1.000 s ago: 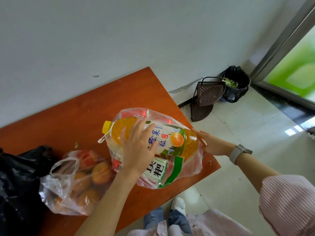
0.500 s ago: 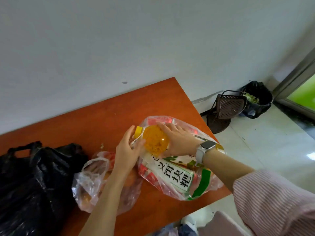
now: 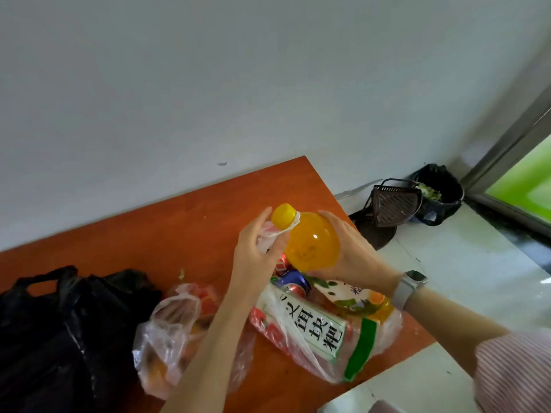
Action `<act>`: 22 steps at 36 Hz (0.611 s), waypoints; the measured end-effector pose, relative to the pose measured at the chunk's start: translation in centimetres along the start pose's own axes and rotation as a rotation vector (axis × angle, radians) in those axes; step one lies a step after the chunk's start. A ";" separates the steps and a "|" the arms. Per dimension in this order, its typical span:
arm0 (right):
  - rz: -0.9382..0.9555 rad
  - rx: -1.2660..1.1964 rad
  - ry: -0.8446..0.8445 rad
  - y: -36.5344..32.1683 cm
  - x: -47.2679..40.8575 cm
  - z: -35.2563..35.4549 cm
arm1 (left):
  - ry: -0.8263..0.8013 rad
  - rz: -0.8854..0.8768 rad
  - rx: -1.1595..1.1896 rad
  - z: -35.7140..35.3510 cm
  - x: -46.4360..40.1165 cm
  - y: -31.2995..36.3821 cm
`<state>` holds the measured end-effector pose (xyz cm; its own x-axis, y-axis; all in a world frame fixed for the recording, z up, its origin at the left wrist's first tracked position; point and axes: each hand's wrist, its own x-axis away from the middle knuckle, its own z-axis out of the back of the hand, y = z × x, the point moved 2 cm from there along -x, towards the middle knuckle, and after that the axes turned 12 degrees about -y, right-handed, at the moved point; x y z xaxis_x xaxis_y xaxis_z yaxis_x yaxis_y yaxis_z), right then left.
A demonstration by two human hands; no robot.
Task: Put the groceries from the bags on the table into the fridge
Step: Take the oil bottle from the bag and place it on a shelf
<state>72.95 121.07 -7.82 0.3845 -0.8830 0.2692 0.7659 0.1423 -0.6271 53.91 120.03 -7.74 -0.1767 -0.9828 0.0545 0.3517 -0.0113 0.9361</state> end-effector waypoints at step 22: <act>0.000 -1.244 0.690 4.4 8.7 10.0 | -0.444 -0.169 -0.189 -12.1 -2.8 8.5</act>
<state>84.79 118.50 -0.97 -0.2166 -0.9720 0.0910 -0.3177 -0.0179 -0.9480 68.52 120.46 -4.10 -0.6051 -0.7912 0.0883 0.4367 -0.2371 0.8678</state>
